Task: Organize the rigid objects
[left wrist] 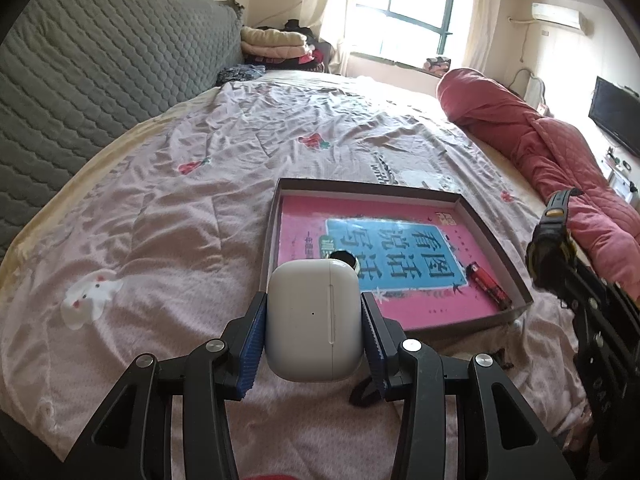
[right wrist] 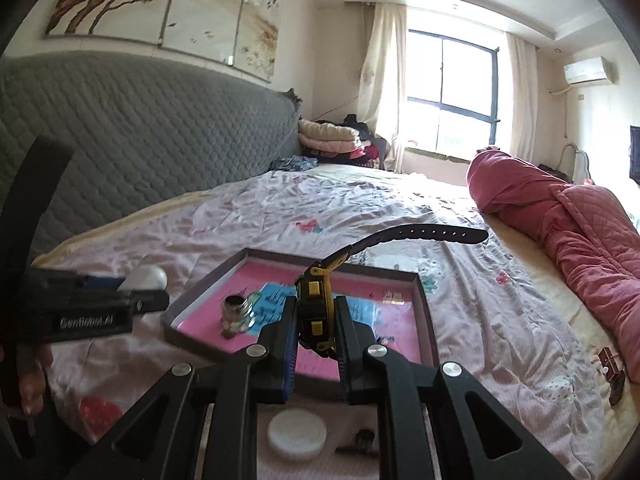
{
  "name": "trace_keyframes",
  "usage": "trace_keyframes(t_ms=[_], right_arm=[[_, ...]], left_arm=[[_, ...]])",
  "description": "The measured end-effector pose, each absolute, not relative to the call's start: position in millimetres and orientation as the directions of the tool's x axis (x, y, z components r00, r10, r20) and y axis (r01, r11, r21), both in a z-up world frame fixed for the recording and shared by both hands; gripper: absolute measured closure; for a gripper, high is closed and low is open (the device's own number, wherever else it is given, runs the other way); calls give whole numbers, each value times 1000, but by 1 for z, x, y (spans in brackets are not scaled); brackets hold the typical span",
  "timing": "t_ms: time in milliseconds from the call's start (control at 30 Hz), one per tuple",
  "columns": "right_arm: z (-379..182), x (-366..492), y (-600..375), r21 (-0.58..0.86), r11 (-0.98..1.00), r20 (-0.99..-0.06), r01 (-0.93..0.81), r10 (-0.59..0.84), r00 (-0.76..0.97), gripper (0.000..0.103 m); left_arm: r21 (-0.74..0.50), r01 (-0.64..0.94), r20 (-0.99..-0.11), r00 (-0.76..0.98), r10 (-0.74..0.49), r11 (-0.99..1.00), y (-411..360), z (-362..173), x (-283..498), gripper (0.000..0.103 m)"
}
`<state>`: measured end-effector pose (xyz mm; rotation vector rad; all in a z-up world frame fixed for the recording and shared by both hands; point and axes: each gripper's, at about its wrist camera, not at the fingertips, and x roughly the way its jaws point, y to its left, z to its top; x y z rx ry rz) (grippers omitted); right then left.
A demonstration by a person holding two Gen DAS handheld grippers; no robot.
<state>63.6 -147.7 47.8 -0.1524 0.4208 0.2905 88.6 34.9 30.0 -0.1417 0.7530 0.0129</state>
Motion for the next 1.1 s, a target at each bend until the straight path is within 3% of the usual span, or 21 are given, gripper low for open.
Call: trace_keyframes(t_ms=[567, 1100], right_arm=[[34, 116, -165, -109, 961, -396, -256, 194, 897, 86], [4, 135, -155, -115, 946, -488, -303, 212, 847, 86]], left_arm=[[-84, -90, -730, 683, 0, 992, 36, 4, 146, 57], [-73, -100, -757, 653, 10, 992, 35, -16, 160, 57]])
